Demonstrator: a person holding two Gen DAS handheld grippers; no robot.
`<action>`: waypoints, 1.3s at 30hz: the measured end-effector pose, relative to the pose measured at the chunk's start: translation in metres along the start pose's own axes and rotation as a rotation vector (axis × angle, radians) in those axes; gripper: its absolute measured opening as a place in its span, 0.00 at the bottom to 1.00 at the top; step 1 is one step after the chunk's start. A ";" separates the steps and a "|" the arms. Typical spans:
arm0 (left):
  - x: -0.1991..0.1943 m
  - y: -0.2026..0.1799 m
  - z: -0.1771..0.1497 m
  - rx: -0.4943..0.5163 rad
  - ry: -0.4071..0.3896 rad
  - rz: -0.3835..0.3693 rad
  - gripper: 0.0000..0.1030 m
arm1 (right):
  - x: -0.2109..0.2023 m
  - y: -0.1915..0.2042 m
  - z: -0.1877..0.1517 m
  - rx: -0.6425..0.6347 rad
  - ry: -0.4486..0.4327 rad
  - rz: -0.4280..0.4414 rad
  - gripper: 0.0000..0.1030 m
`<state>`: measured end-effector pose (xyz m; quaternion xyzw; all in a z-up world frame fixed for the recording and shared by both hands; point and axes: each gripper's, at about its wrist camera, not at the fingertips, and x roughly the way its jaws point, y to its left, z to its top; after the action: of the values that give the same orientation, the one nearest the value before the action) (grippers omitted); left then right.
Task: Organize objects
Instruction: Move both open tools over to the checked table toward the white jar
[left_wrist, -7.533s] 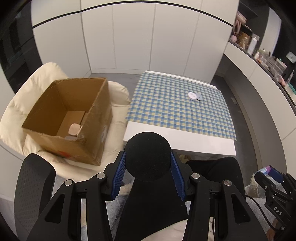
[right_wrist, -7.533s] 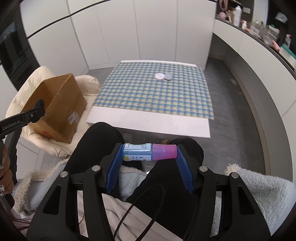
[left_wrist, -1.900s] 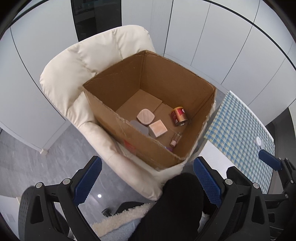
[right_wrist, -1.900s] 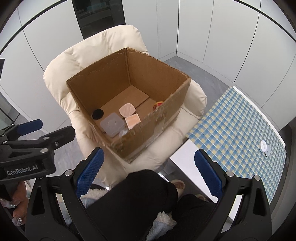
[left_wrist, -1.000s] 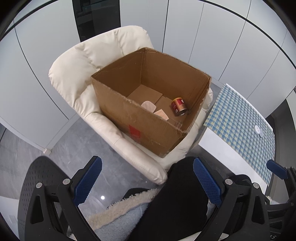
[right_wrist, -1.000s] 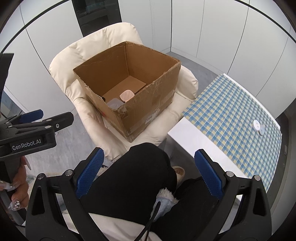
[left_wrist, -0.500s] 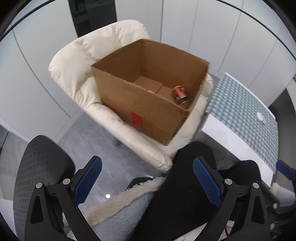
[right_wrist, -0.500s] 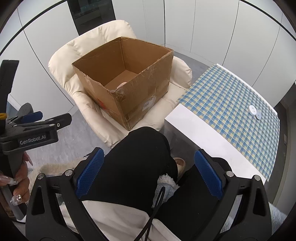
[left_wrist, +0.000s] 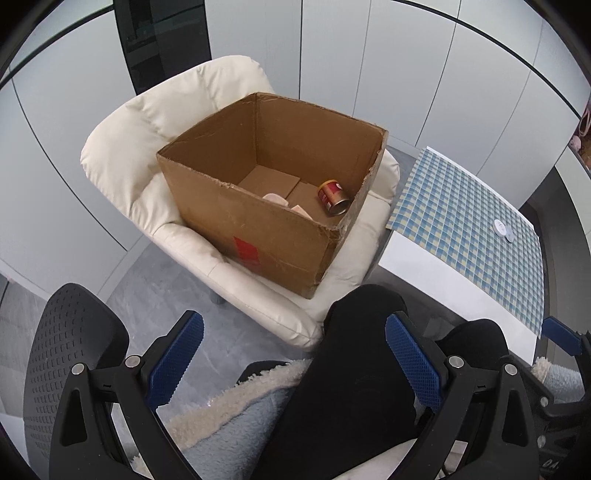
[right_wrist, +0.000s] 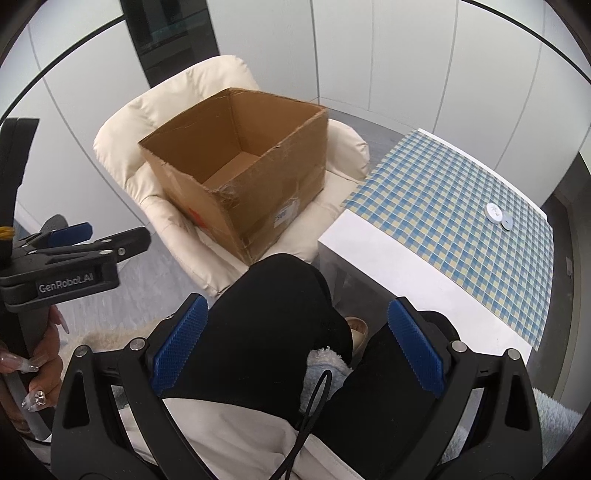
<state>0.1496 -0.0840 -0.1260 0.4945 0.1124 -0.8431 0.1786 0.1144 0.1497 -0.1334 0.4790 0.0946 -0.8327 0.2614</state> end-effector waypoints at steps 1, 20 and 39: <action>0.000 -0.002 0.001 0.004 -0.002 0.000 0.96 | 0.000 -0.003 0.000 0.007 -0.001 -0.004 0.97; 0.015 -0.096 0.007 0.176 0.022 -0.099 0.96 | -0.015 -0.088 -0.026 0.218 -0.028 -0.145 0.97; 0.025 -0.185 -0.001 0.364 0.059 -0.171 0.96 | -0.041 -0.178 -0.079 0.450 -0.034 -0.263 0.97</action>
<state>0.0631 0.0797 -0.1463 0.5318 0.0049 -0.8468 0.0109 0.0970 0.3463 -0.1564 0.4948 -0.0361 -0.8674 0.0393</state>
